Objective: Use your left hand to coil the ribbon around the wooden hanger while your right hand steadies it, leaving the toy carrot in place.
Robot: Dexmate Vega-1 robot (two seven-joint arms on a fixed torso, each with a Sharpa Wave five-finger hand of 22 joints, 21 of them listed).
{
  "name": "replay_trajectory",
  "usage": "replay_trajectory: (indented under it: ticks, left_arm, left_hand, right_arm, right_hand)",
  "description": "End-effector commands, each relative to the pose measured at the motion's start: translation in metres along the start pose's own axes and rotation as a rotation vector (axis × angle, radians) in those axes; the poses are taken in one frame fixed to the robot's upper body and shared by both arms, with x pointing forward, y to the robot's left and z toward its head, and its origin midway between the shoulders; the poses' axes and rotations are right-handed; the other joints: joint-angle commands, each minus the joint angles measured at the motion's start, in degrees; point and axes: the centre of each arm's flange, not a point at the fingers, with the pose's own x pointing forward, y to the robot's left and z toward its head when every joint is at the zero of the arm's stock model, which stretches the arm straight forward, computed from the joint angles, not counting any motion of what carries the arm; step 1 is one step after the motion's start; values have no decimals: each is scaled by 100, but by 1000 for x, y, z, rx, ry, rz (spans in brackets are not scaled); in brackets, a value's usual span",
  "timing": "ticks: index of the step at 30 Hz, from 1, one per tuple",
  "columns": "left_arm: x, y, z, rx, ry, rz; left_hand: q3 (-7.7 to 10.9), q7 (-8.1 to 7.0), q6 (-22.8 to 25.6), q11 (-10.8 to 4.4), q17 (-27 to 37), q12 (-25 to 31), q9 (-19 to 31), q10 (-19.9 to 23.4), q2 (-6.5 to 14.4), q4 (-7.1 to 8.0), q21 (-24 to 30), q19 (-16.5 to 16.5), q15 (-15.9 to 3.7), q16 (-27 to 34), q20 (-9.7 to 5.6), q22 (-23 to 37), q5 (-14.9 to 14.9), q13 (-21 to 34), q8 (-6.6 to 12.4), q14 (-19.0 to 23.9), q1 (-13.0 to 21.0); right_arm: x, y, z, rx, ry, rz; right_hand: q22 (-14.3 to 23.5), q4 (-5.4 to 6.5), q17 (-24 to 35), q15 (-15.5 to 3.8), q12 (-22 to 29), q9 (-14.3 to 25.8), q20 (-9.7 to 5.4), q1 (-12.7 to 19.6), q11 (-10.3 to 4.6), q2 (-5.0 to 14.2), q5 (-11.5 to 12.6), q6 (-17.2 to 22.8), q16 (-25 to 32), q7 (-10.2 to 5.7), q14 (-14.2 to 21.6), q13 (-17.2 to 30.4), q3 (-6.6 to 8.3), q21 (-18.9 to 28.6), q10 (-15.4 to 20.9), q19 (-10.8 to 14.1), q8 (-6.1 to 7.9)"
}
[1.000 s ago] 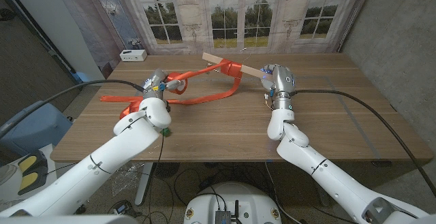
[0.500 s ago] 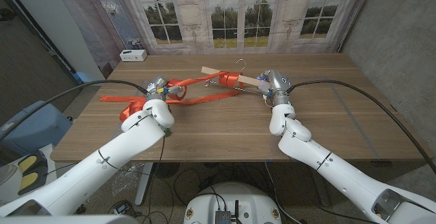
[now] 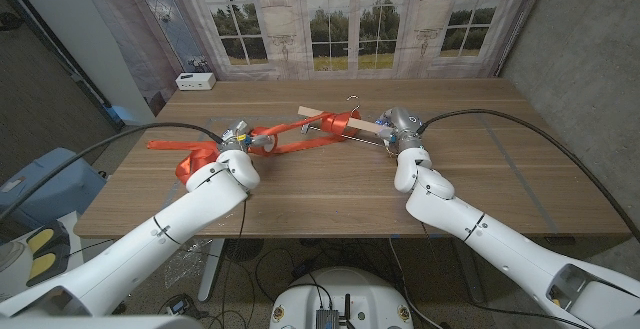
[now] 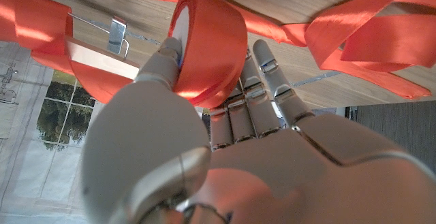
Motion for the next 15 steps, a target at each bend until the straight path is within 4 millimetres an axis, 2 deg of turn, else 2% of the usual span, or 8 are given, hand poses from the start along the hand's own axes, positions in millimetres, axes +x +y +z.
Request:
replay_trajectory:
  ticks: [1, 3, 5, 8, 10, 11, 12, 15]
  left_arm:
    - [5, -13, -4, 3, 20, -43]
    - [5, -13, -5, 6, 22, -37]
    - [5, -13, -5, 7, 29, -36]
    - [5, -13, -6, 9, 40, -45]
    - [6, -13, -6, 15, 46, -59]
    - [6, -13, -6, 23, 48, -69]
    - [6, -13, -6, 29, 46, -70]
    - [6, -13, -5, 57, 50, -79]
  left_hand:
    - [244, -401, 455, -872, -24, -67, 1, 834, 554, 177, 27, -43, -732, -41, 6, -5, 23, 708, 16, 405, 609]
    - [202, -441, 374, -862, -64, -150, -13, 727, 474, 183, 32, -74, -712, -105, 15, -13, 19, 671, -18, 297, 563]
    - [172, -483, 290, -827, -127, -264, -30, 583, 432, 203, 36, -120, -694, -206, 23, -25, 23, 620, -48, 132, 511]
    - [148, -522, 82, -794, -224, -435, -58, 351, 386, 216, 31, -205, -621, -379, 47, -38, 32, 561, -115, -170, 459]
    - [107, -590, -285, -779, -350, -628, -106, 118, 307, 233, 22, -306, -590, -561, 85, -55, 35, 490, -216, -465, 373]
    - [85, -599, -417, -747, -394, -739, -132, -53, 267, 228, 0, -392, -562, -643, 114, -62, 33, 456, -238, -624, 350]
    - [59, -612, -544, -738, -422, -810, -154, -148, 238, 233, -7, -431, -540, -713, 131, -67, 30, 431, -257, -780, 323]
    - [-123, -711, -1173, -674, -504, -1133, -254, -651, 45, 221, -100, -712, -437, -946, 231, -88, 0, 333, -315, -1390, 241]
  right_arm:
    - [6, 8, -1, -41, 42, 89]
    - [6, 8, 0, -51, 48, 98]
    - [6, 8, 1, -52, 51, 108]
    - [7, 8, 0, -50, 53, 124]
    - [8, 8, 0, -45, 52, 131]
    - [8, 8, 0, -43, 50, 134]
    - [8, 8, 0, -46, 54, 134]
    - [8, 8, 1, -58, 56, 133]
  right_hand:
    - [10, 212, -80, -668, -92, -4, 18, 273, 51, 819, 19, -110, -97, -9, -143, -51, 179, 29, -77, -36, -63]
    - [8, 245, -172, -655, -183, -24, 25, 208, 94, 796, 1, -156, -177, 14, -299, -104, 192, 26, -182, -69, -102]
    - [3, 305, -286, -621, -365, -57, 52, 71, 143, 746, -19, -291, -234, 38, -514, -180, 173, 21, -449, -109, -191]
    - [-1, 354, -399, -580, -505, -95, 69, -70, 218, 692, -31, -524, -258, 31, -742, -254, 146, 13, -590, -146, -328]
    - [-5, 333, -517, -542, -724, -150, 103, -130, 247, 638, -22, -863, -259, 37, -981, -333, 149, -8, -902, -213, -530]
    - [-7, 321, -571, -528, -855, -187, 107, -158, 257, 629, -16, -1037, -256, -12, -1135, -377, 158, -15, -1096, -234, -646]
    - [-9, 319, -640, -501, -1047, -227, 120, -215, 211, 618, -13, -1184, -225, -3, -1271, -434, 159, -32, -1385, -280, -762]
    - [-11, 298, -731, -440, -1288, -267, 140, -316, 211, 521, -6, -1610, -215, -125, -1535, -502, 106, -55, -1715, -333, -997]
